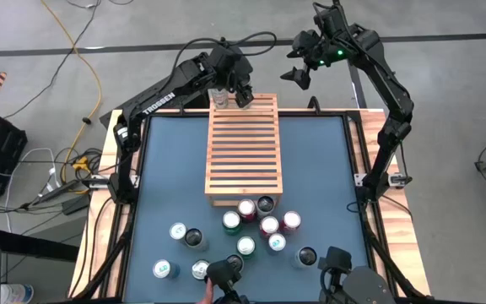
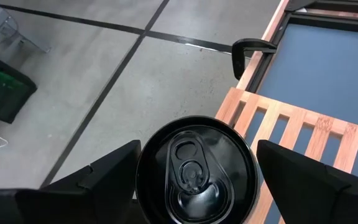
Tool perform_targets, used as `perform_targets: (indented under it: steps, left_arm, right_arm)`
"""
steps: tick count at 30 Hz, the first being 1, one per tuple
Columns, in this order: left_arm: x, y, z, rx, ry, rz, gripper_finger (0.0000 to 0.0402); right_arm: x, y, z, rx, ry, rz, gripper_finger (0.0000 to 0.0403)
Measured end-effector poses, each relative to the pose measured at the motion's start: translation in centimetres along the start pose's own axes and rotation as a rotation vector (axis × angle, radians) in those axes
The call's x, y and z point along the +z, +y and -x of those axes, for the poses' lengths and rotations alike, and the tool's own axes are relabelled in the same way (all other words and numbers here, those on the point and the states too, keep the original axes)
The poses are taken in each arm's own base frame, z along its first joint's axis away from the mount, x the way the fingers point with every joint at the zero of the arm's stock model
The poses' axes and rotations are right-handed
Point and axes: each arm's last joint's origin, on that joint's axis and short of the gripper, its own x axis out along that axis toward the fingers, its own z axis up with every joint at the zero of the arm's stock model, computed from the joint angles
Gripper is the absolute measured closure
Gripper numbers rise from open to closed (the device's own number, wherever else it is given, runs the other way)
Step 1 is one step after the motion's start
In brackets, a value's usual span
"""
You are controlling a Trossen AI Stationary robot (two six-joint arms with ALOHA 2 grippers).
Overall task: Place canned beverage on shelf
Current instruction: Put the right white yellow soda can on the shelf aligned with the other white yellow soda can
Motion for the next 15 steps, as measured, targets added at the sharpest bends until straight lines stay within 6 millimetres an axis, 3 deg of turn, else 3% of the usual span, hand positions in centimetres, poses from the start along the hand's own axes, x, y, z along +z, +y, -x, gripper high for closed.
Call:
perform_targets:
  steps: [15]
  left_arm:
    - [0.09, 0.02, 0.00, 0.001, -0.009, -0.001, 0.0096]
  right_arm:
    - [-0.10, 0.05, 0.00, 0.005, 0.010, -0.005, 0.0035]
